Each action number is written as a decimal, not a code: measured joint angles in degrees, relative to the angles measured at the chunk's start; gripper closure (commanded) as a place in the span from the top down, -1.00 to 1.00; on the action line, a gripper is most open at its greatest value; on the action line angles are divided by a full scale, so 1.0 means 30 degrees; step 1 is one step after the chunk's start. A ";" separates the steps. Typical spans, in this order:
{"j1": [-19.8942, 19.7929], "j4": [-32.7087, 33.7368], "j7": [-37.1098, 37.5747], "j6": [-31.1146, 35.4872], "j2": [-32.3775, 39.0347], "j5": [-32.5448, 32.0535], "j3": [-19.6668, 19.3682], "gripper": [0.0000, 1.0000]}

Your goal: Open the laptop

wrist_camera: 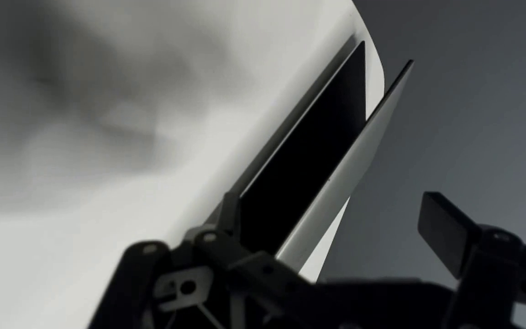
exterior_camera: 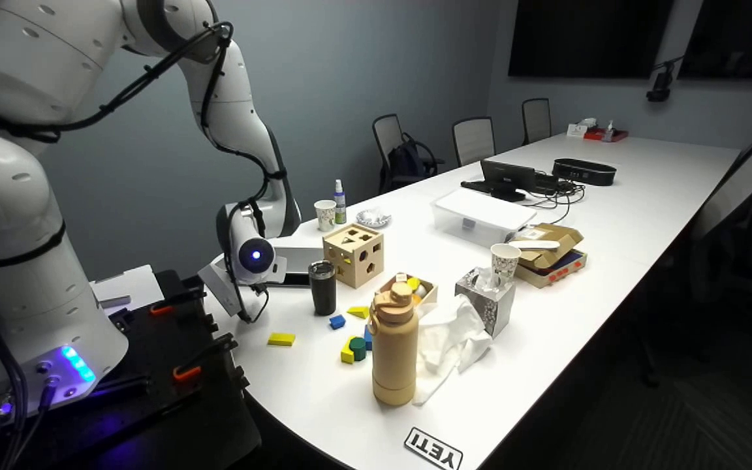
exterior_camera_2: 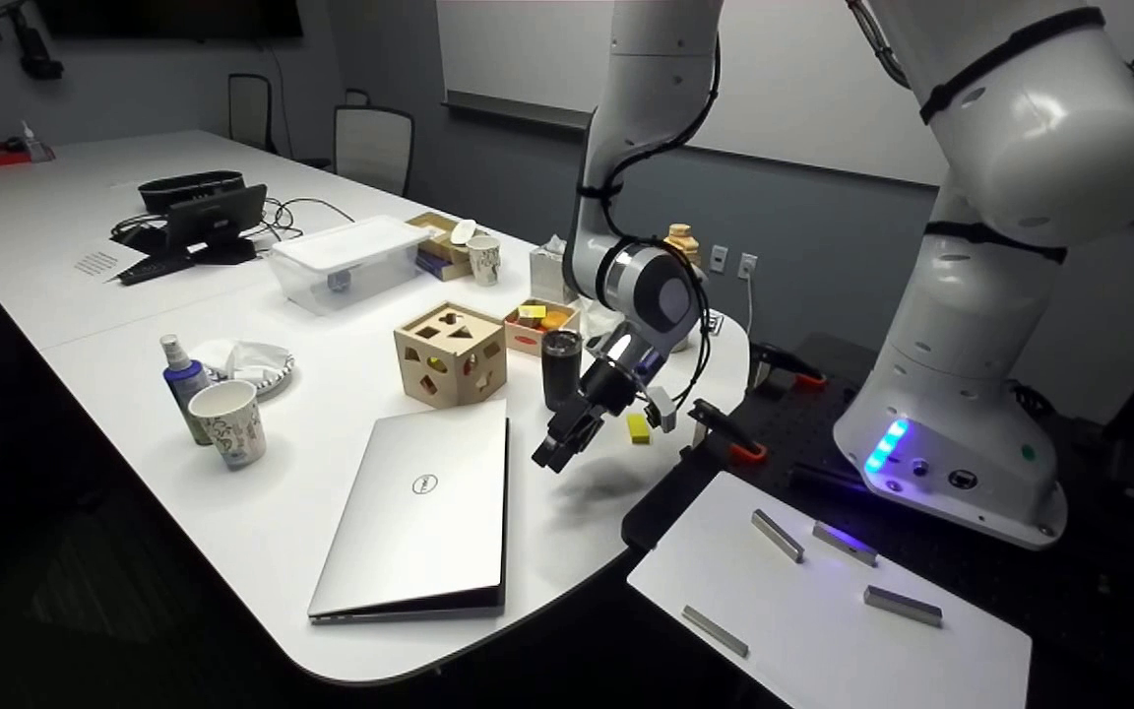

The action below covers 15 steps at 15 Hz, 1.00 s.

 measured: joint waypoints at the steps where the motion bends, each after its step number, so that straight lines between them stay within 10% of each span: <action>1: 0.0175 0.0503 0.0000 0.0000 0.0509 0.0043 0.0069 1.00; 15: 0.1401 0.3651 0.0054 -0.0002 0.2708 0.0154 0.0655 1.00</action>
